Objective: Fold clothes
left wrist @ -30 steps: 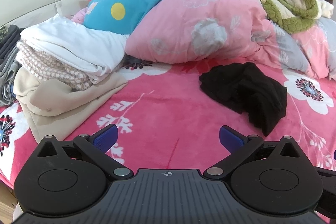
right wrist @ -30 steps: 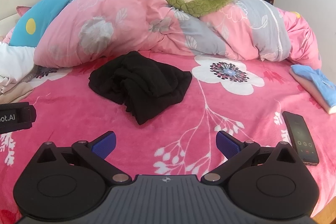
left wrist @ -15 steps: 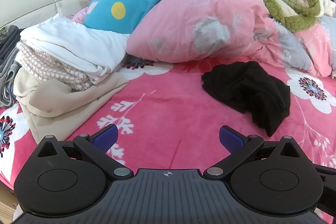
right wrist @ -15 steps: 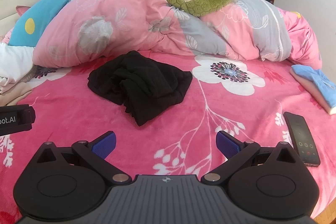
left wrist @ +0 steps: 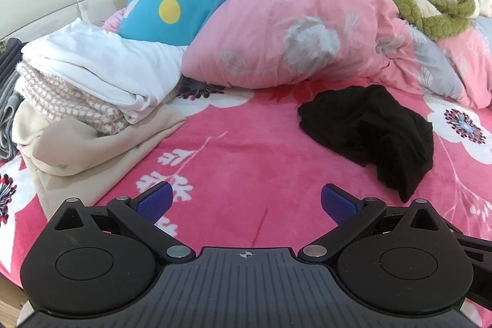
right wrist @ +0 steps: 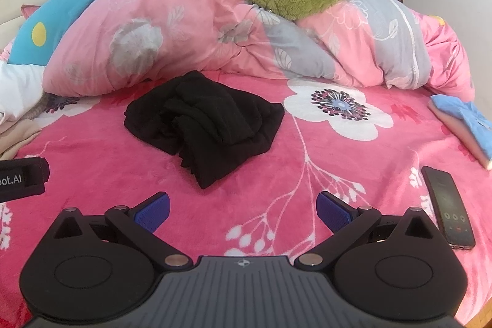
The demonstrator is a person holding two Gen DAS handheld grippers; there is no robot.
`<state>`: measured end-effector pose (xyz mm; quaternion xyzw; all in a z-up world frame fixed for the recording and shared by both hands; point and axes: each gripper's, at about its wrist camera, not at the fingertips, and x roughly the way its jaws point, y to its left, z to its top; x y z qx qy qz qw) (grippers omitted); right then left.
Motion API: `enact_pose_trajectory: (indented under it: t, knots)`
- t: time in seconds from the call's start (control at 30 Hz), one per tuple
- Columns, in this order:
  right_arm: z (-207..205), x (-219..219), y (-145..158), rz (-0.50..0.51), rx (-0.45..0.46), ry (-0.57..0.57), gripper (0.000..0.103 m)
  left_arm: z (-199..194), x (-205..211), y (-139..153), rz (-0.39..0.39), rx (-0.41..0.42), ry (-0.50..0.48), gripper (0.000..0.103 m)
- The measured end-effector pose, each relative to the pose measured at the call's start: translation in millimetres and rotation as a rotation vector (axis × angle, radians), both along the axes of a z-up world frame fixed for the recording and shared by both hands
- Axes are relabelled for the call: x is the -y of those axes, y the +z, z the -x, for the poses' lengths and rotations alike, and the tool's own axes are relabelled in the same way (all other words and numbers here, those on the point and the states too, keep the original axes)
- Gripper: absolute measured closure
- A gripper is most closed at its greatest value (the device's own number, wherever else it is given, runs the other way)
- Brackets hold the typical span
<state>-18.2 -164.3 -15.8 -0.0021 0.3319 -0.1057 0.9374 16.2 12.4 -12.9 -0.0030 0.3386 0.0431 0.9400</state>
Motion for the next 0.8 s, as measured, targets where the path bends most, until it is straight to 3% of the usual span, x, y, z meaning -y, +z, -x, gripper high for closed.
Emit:
enact_pose_trajectory:
  t: [0.13, 0.3, 0.53, 0.63, 0.67, 0.7, 0.8]
  knots:
    - [-3, 4, -5, -0.001, 0.023, 0.012, 0.000, -13, 4, -8, -0.008, 0.001, -0.030, 0.000]
    - [-11, 18, -12, 0.058, 0.091, 0.028, 0.000, -37, 8, -14, 0.035, 0.057, -0.101, 0.000]
    - [-60, 57, -9, 0.082, 0.237, 0.104, 0.000, -85, 37, -22, 0.030, 0.151, -0.258, 0.000]
    - [-93, 66, -13, 0.065, 0.230, 0.158, 0.006, -112, 50, -37, 0.010, 0.142, -0.305, 0.006]
    - [-105, 67, -17, 0.051, 0.212, 0.181, 0.014, -122, 54, -42, 0.004, 0.130, -0.323, 0.013]
    - [-115, 68, -20, 0.027, 0.196, 0.210, 0.022, -131, 57, -49, 0.000, 0.108, -0.335, 0.030]
    - [-140, 73, -33, -0.079, 0.144, 0.256, 0.034, -154, 62, -67, 0.035, 0.026, -0.367, 0.047]
